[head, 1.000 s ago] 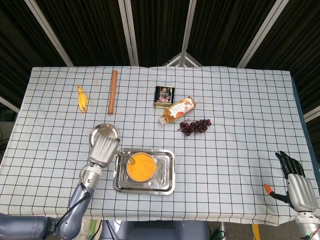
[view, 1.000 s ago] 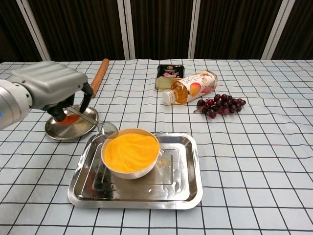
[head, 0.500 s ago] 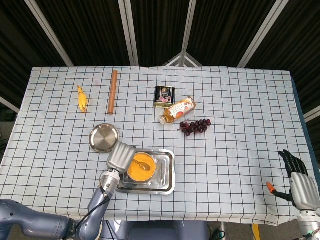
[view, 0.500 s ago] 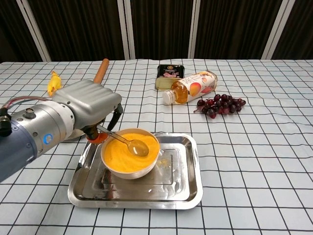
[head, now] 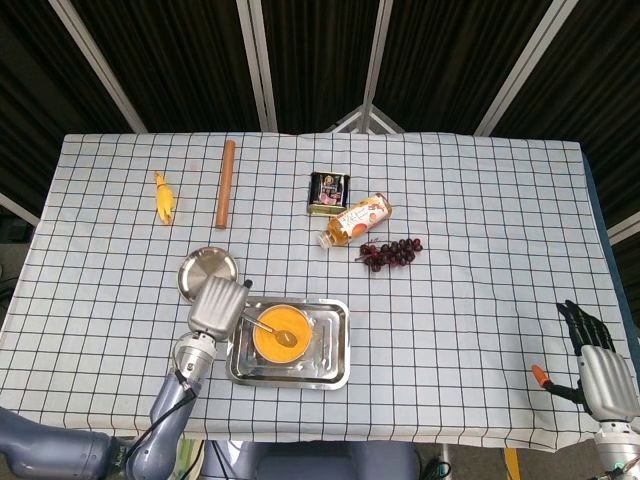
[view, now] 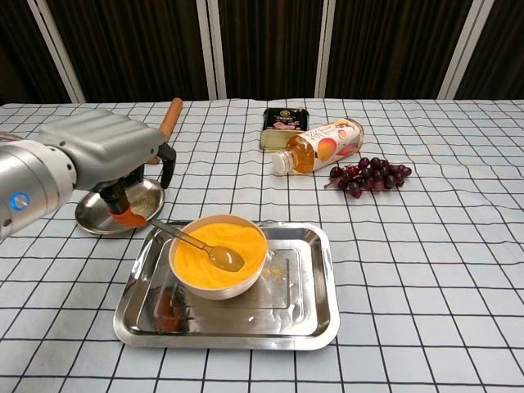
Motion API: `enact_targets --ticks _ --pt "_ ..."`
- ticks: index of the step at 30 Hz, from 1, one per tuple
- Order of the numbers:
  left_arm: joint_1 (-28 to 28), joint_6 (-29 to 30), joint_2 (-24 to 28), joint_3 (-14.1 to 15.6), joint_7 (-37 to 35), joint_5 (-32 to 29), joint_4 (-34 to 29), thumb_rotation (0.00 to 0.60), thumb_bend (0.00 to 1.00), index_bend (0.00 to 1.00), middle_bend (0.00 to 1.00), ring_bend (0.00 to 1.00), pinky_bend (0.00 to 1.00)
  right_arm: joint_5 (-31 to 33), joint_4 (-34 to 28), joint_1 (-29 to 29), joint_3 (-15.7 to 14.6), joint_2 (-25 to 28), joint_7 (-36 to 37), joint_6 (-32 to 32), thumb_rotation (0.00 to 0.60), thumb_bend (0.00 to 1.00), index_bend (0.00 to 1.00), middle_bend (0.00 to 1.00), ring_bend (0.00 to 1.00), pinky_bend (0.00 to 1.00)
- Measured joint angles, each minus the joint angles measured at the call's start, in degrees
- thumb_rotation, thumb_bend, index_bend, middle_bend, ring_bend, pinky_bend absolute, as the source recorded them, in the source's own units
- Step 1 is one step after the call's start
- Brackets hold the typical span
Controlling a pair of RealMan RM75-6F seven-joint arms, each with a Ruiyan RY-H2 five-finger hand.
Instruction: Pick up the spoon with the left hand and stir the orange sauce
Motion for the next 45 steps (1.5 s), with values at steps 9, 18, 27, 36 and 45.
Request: enact_targets --ticks 9,18,27,36,45 --pt "1.14 0.23 6.29 0.24 -3.87 0.64 -3.01 0.600 0.30 0.42 0.92 0.95 0.97 0.06 -0.24 0.00 -0.09 -0.09 -0.41 -0.15 0.600 0.32 0.00 0.00 0.00 0.00" --pt "0.97 -0.75 6.81 1.65 -5.23 1.14 -2.93 0.600 0.30 0.49 0.93 0.95 0.97 0.04 -0.30 -0.01 -0.12 -0.15 -0.61 -0.17 0.600 0.32 0.00 0.00 0.00 0.00" --pt "0.46 -1.11 2.16 4.07 -5.12 3.24 1.73 0.600 0.30 0.50 0.93 0.96 0.97 0.02 -0.24 -0.01 -0.06 -0.06 -0.33 -0.16 0.600 0.32 0.00 0.00 0.00 0.00" --pt "0.18 -1.18 -1.97 4.96 -5.44 5.29 5.83 0.600 0.31 0.51 0.93 0.96 0.97 -0.03 -0.16 -0.01 -0.03 -0.02 -0.11 -0.15 0.600 0.32 0.00 0.00 0.00 0.00" --pt "0.19 -1.52 -3.68 5.06 -5.91 6.19 8.22 0.600 0.31 0.53 0.94 0.96 0.97 -0.13 -0.18 0.00 -0.06 0.00 -0.04 -0.17 0.600 0.32 0.00 0.00 0.00 0.00"
